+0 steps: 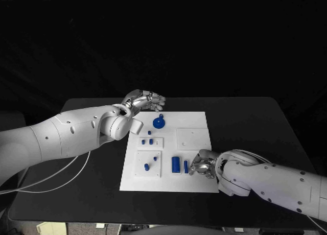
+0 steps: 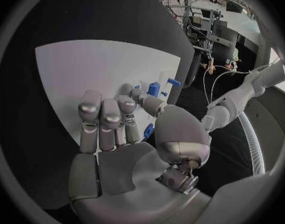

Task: Assemble the parts on the task board

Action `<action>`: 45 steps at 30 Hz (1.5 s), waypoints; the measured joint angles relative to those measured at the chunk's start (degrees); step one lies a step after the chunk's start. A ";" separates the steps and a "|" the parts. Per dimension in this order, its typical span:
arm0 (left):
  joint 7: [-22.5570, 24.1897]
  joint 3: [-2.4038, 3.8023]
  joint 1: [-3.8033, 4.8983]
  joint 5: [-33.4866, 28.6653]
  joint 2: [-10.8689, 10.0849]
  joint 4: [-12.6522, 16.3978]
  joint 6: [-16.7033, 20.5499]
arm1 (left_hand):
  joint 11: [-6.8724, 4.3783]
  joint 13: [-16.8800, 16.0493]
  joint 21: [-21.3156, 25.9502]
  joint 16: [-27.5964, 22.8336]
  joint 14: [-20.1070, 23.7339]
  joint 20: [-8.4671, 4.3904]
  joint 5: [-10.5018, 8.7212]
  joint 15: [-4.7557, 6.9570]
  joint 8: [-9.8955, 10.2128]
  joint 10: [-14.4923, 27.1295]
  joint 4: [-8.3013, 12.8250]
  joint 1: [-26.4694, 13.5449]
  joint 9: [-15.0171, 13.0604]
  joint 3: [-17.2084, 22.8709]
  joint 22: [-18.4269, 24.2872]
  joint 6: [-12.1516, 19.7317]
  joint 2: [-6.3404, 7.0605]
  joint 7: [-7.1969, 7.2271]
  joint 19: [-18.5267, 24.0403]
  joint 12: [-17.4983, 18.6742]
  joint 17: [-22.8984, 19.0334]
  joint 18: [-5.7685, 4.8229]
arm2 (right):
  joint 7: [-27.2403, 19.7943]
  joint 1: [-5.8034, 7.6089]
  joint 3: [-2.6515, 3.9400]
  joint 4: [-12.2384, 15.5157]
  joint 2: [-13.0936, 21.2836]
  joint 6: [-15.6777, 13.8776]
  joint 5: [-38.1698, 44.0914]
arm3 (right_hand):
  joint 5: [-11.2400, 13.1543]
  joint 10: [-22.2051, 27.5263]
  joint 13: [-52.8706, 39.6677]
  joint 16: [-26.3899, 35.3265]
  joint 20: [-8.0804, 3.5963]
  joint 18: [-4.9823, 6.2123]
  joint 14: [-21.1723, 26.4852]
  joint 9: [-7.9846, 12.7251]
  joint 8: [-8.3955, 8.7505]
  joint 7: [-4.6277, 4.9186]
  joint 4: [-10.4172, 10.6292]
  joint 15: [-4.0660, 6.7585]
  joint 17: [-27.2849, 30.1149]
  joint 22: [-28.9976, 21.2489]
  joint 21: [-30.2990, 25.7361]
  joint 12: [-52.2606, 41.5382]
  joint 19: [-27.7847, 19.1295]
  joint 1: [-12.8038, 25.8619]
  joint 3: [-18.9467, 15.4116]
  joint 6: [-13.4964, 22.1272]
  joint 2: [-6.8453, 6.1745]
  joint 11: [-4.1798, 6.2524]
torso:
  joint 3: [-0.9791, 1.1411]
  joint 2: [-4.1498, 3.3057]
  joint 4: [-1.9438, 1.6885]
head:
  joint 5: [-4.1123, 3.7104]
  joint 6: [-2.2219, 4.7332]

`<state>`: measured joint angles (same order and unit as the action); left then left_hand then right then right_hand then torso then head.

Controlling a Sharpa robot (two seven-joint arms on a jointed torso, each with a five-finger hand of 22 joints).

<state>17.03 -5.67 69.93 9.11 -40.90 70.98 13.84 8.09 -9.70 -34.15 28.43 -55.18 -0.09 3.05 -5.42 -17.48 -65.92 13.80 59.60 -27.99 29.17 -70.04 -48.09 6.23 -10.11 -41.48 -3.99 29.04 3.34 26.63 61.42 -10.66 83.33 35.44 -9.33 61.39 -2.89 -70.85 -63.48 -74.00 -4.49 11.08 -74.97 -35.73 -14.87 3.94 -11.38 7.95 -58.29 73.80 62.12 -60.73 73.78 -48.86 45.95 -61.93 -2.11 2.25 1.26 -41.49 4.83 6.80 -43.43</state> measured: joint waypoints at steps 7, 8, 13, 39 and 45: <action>-0.03 0.00 0.00 0.00 -0.04 0.01 -0.02 | 0.00 0.00 0.00 0.00 0.00 0.00 0.00 0.00 0.00 0.00 0.00 0.00 0.00 0.00 0.01 0.00 0.00 0.00 0.00 0.00 0.06 -0.23 | 0.04 0.00 0.01 0.08 0.18 0.06 -0.14 | 0.00 0.00 0.00 0.00 0.01 0.01 0.05 0.00 0.00 0.00 -0.16 -0.07 0.01 0.06 0.09 0.00 0.00 0.45 0.16 0.00 -0.02 0.00 | -0.01 0.00 0.00 | -0.03 0.00; -0.04 0.00 0.00 0.00 -0.04 0.01 -0.03 | 0.00 0.00 0.00 0.00 0.00 0.00 0.00 0.00 0.00 0.00 0.00 0.00 0.00 0.00 0.01 0.00 0.00 0.00 0.00 0.00 0.06 -0.23 | 0.04 0.00 0.01 0.12 0.25 0.05 -0.15 | 0.00 0.00 0.00 0.00 0.01 0.01 0.05 -0.01 0.00 0.00 -0.16 -0.07 0.00 0.06 0.22 0.00 0.00 0.58 0.16 0.00 -0.15 0.00 | -0.01 0.00 0.00 | -0.03 0.03; -0.06 0.00 0.00 0.02 -0.03 -0.05 -0.06 | 0.00 0.00 0.00 0.00 0.00 0.00 0.00 0.00 0.00 0.00 0.00 0.00 0.00 0.00 -0.05 0.00 0.00 0.00 0.00 0.00 0.06 -0.24 | -0.24 -0.01 0.00 0.48 1.17 -0.20 -0.24 | -1.95 0.00 0.00 0.00 0.20 0.00 0.06 0.11 -0.04 -0.01 -1.32 -0.09 0.01 0.06 0.22 0.00 -0.19 1.84 -1.01 0.00 -1.42 0.00 | -0.01 0.01 0.00 | -0.03 0.20; 0.99 0.01 -0.02 -2.11 2.11 -11.01 -1.22 | -0.47 0.25 1.58 -3.61 3.36 1.14 0.00 -1.24 -0.66 0.66 0.59 -0.05 -0.06 -0.13 -0.58 -0.23 -0.96 0.69 1.19 0.07 0.09 0.21 | -32.27 2.79 11.82 -24.75 -2.50 -3.98 -29.69 | -9.83 16.28 13.06 20.49 7.19 0.95 16.74 -0.20 3.13 4.87 -5.29 -6.10 11.44 -8.50 -18.93 16.83 -21.35 0.47 -12.74 8.49 -3.88 -5.15 | -0.59 3.63 1.63 | -0.37 10.16; 1.46 0.04 0.00 -3.78 3.06 -13.57 -1.69 | -0.21 2.13 5.56 -8.04 9.59 2.66 0.00 -2.92 -0.02 5.43 0.86 -0.82 0.51 -0.41 0.47 1.35 -0.82 1.48 6.83 0.27 -1.58 0.20 | -36.73 2.76 12.83 -32.64 -5.72 -3.26 -33.65 | -10.65 20.16 33.31 40.01 12.40 -0.03 25.31 1.07 4.34 6.24 -5.35 -13.86 23.28 -17.89 -34.30 36.34 -34.16 -0.12 -13.65 12.06 -2.90 -9.76 | -0.29 4.86 2.07 | -0.08 11.74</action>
<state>18.49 -5.64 69.93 5.33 -37.85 57.41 12.16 7.88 -7.56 -28.59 20.38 -45.59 2.57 3.05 -8.34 -17.50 -60.49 14.66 58.78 -27.48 28.77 -69.57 -46.74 5.40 -8.63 -34.65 -3.71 27.46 3.54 -10.10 64.17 2.16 50.70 29.72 -12.59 27.74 -13.54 -50.69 -30.17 -33.99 7.90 11.05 -49.66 -34.66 -10.53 10.18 -16.73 -5.90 -35.01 55.91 27.82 -24.39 39.62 -48.98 32.29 -49.86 -5.01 -7.51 0.98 -36.63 6.89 6.71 -31.70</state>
